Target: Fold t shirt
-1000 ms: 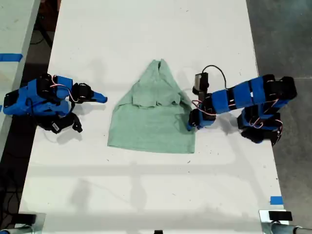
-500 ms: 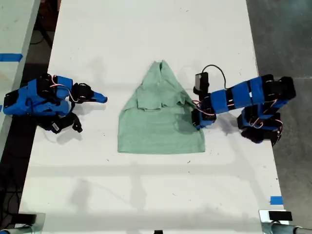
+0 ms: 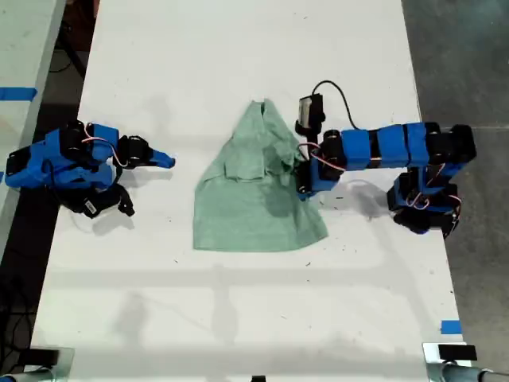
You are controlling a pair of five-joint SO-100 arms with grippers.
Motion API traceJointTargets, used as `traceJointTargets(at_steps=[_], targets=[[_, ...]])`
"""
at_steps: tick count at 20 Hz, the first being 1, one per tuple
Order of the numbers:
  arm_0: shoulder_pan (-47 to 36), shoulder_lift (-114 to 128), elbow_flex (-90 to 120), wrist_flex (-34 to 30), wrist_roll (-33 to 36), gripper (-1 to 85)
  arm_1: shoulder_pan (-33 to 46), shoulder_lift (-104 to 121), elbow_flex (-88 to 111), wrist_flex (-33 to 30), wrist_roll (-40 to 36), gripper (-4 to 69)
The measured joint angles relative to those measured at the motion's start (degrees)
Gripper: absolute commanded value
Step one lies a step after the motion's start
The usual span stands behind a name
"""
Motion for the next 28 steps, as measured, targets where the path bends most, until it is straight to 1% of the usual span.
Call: traceJointTargets(at_steps=[2,4,10,13,14,15,18,21,23,25,28], targets=[[0.0,0.0,0.0,0.0,0.0,-0.2,-0.2,-6.9,-7.6,0.0,-2.1,0.0],[0.0,0.0,0.0,0.0,0.0,-0.2,-0.2,-14.2,-14.2,-1.5,-4.2,0.0],[0.0,0.0,0.0,0.0,0.0,-0.2,-0.2,-26.7,-18.5,-12.6,-9.8,0.0],[0.0,0.0,0.0,0.0,0.0,-0.2,-0.2,-30.8,-18.5,-15.4,-10.9,0.1],[0.0,0.0,0.0,0.0,0.0,-0.2,-0.2,-31.2,-18.5,-15.9,-10.9,1.2],[0.0,0.0,0.0,0.0,0.0,-0.2,-0.2,-31.6,-19.0,-16.3,-11.1,5.1],[0.0,0.0,0.0,0.0,0.0,-0.2,-0.2,-31.7,-20.0,-17.3,-11.1,7.3],[0.0,0.0,0.0,0.0,0.0,-0.2,-0.3,-31.7,-20.0,-17.3,-11.1,10.0],[0.0,0.0,0.0,0.0,0.0,-0.2,-0.7,-31.7,-20.7,-16.5,-11.1,10.3],[0.0,0.0,0.0,0.0,0.0,-0.2,-1.3,-30.8,-23.7,-12.8,-11.1,10.3],[0.0,0.0,0.0,0.0,0.0,-0.2,-1.5,-23.6,-24.3,-4.1,-10.5,10.0]])
